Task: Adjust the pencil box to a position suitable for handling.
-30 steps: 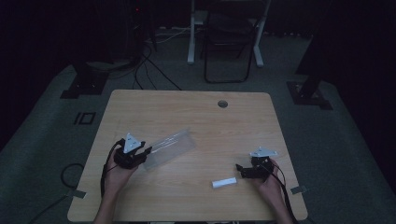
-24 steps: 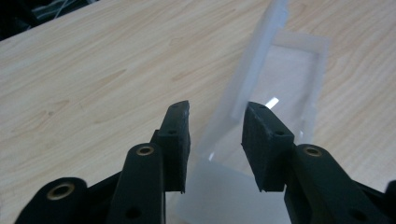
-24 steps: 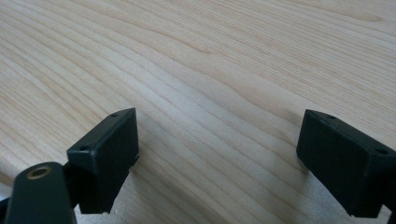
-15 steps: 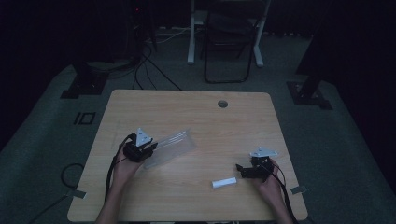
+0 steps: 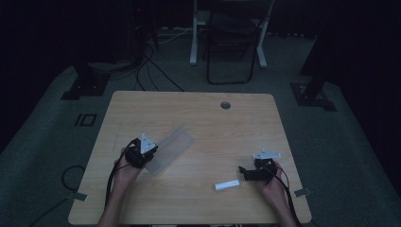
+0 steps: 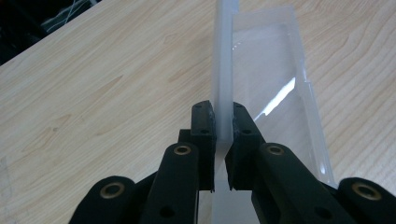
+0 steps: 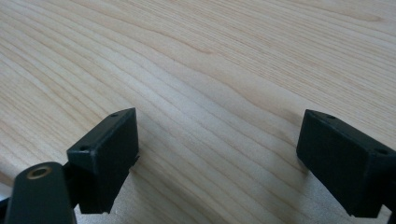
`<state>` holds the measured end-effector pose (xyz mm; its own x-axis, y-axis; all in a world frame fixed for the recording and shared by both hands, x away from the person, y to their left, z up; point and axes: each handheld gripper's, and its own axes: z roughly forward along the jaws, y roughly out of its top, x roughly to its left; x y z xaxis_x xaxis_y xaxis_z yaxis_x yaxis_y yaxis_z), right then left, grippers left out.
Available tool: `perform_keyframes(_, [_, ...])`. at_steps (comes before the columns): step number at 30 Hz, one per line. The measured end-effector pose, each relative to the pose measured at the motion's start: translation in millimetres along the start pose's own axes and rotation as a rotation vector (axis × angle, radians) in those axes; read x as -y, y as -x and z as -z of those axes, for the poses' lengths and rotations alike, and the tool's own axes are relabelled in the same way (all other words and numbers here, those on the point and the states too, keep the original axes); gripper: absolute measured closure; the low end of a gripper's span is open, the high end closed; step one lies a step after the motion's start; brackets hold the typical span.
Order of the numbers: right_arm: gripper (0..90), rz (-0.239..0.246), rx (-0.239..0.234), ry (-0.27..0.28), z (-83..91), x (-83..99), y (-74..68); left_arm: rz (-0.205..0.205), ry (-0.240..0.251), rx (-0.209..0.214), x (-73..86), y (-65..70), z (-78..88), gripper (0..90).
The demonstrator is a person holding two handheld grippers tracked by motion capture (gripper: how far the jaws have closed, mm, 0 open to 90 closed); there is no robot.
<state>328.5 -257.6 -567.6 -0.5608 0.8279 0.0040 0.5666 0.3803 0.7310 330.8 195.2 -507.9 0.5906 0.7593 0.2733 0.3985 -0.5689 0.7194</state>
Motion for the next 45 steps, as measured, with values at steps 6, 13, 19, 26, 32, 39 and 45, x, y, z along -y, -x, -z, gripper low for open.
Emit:
perform_keyframes(6, [12.8, 0.000, 0.000, 0.000, 0.0, 0.0, 0.0, -0.002, -0.001, -0.001, 8.3, 2.7, 10.0, 82.5])
perform_keyframes(13, [12.8, 0.001, 0.000, 0.001, -0.1, 0.0, 0.1, 0.006, 0.004, 0.019, 11.9, 5.7, 14.3, 78.2])
perform_keyframes(19, [12.8, 0.001, 0.000, 0.000, 0.0, 0.0, 0.0, 0.024, 0.006, 0.021, 12.2, 8.3, 18.5, 65.5])
perform_keyframes(26, [12.7, 0.001, 0.000, 0.001, 0.0, 0.0, 0.1, 0.078, 0.012, 0.022, 15.9, 11.9, 33.6, 57.6])
perform_keyframes(32, [12.7, 0.001, 0.000, 0.000, 0.0, 0.0, 0.1, 0.105, 0.035, 0.042, 18.2, 17.2, 40.3, 54.7])
perform_keyframes(39, [12.8, 0.001, 0.000, 0.001, 0.0, 0.0, 0.1, 0.110, 0.048, 0.059, 18.0, 18.1, 43.1, 52.8])
perform_keyframes(45, [12.7, 0.001, 0.000, 0.000, 0.0, 0.0, 0.1, 0.123, 0.068, 0.085, 18.1, 17.8, 46.8, 52.8])
